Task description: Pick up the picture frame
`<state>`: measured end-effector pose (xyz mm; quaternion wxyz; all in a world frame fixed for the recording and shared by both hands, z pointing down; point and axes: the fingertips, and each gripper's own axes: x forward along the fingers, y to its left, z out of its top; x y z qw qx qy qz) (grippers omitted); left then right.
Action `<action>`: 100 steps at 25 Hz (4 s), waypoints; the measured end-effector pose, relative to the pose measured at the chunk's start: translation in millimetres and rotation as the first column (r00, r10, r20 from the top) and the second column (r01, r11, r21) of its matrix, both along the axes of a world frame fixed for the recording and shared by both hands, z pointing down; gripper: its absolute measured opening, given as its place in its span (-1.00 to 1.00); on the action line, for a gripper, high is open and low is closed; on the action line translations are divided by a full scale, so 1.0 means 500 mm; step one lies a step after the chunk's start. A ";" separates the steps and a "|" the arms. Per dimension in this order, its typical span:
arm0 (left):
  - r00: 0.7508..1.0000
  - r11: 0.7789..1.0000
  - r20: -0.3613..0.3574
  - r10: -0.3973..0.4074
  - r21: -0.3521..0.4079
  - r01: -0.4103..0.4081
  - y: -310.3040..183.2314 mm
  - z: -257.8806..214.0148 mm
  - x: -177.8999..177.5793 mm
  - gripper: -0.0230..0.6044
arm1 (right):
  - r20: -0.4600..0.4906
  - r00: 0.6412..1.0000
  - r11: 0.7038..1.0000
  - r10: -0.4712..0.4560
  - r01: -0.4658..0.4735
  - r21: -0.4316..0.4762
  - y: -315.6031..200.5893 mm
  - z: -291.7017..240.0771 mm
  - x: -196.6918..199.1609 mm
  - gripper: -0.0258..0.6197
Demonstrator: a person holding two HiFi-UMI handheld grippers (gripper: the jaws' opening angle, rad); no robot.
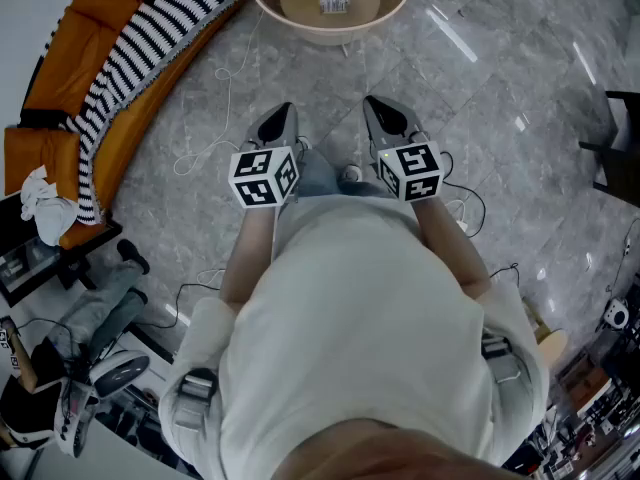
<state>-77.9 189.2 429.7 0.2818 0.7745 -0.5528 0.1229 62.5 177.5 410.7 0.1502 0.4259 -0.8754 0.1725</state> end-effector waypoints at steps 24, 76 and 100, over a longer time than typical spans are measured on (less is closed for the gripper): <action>0.999 0.999 -0.015 -0.044 -0.005 0.044 0.145 -0.010 0.098 -0.92 | -0.001 0.999 0.997 -0.054 0.054 0.053 0.120 -0.012 0.059 -0.92; 0.966 0.947 -0.012 0.257 -0.195 -0.254 -0.532 0.160 -0.028 -0.92 | -0.171 0.973 0.979 0.152 -0.172 -0.108 -0.530 0.126 -0.068 -0.92; 0.907 0.823 0.023 0.420 -0.430 -0.371 -0.706 0.618 0.106 -0.38 | -0.247 0.968 0.921 -0.050 -0.051 -0.387 -0.701 0.601 -0.009 -0.43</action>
